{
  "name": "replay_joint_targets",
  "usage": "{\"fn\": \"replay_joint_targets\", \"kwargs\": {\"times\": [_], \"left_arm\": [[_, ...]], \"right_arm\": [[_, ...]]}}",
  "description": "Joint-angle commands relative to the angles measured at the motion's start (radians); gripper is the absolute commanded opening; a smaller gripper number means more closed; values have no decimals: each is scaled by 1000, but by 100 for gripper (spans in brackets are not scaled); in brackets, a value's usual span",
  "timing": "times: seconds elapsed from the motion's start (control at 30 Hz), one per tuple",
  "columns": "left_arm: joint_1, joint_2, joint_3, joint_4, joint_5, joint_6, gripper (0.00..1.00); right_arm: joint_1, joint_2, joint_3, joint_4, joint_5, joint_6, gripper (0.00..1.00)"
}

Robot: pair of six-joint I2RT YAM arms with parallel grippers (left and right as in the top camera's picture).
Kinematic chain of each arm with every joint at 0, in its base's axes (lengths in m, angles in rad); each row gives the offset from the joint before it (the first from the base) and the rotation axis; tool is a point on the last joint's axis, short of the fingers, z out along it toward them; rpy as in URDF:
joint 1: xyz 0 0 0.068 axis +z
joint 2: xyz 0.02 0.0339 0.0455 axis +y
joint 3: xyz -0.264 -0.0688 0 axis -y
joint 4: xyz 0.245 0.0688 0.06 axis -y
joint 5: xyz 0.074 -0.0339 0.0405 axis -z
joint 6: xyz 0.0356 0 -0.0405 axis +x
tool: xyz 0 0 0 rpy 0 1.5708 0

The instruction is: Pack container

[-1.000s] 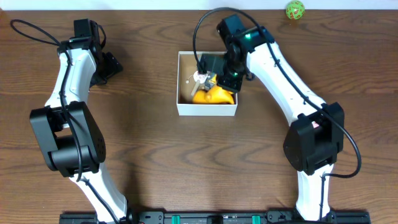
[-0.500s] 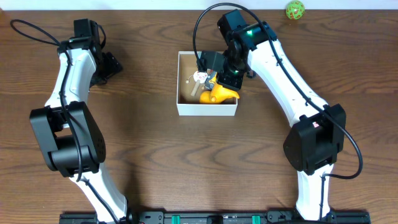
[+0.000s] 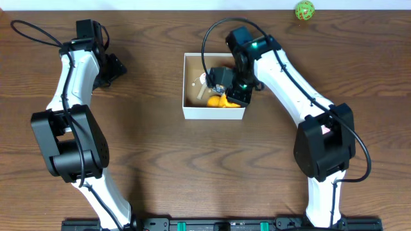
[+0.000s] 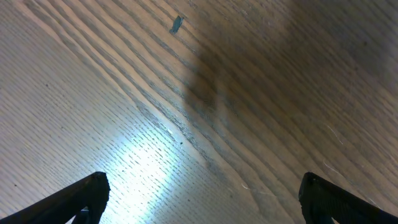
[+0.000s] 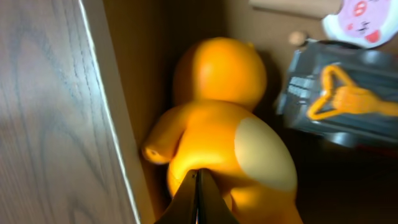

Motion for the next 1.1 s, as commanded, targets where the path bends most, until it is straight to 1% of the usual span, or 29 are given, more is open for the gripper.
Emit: {"fn": "replay_joint_targets", "kwargs": {"times": [0.0, 0.03, 0.1, 0.13, 0.17, 0.23, 0.27, 0.33, 0.43, 0.67, 0.8, 0.93, 1.07], "left_arm": [[3, 2, -7, -3, -12, -2, 98], [3, 2, -7, -3, -12, -2, 98], [3, 2, -7, -3, -12, -2, 98], [3, 2, -7, -3, -12, -2, 98], [3, 2, -7, -3, -12, -2, 98], [3, 2, -7, -3, -12, -2, 98], [3, 2, -7, -3, -12, -2, 98], [3, 2, -7, -3, -12, -2, 98], [3, 2, -7, -3, -12, -2, 98], [3, 2, -7, -3, -12, -2, 98], [3, 2, -7, -3, -12, -2, 98], [3, 2, -7, -3, -12, -2, 98], [3, 2, -7, -3, -12, -2, 98]], "right_arm": [[-6, 2, -76, 10, -2, -5, 1], [-6, 2, -90, 24, -2, -5, 1], [-6, 2, -115, 53, -2, -5, 8], [-6, 2, -123, 66, -2, -5, 17], [-6, 2, -129, 77, -2, -5, 32], [-6, 2, -130, 99, -2, 5, 56], [-6, 2, -130, 113, -2, 16, 70], [-6, 2, -130, 140, -2, 38, 81], [-6, 2, -129, 173, -2, 51, 91], [-6, 2, -119, 193, -1, 51, 98], [-6, 2, -98, 193, -2, 64, 99], [-6, 2, -40, 180, -2, 77, 99], [-6, 2, 58, 141, -2, 77, 99]]}}
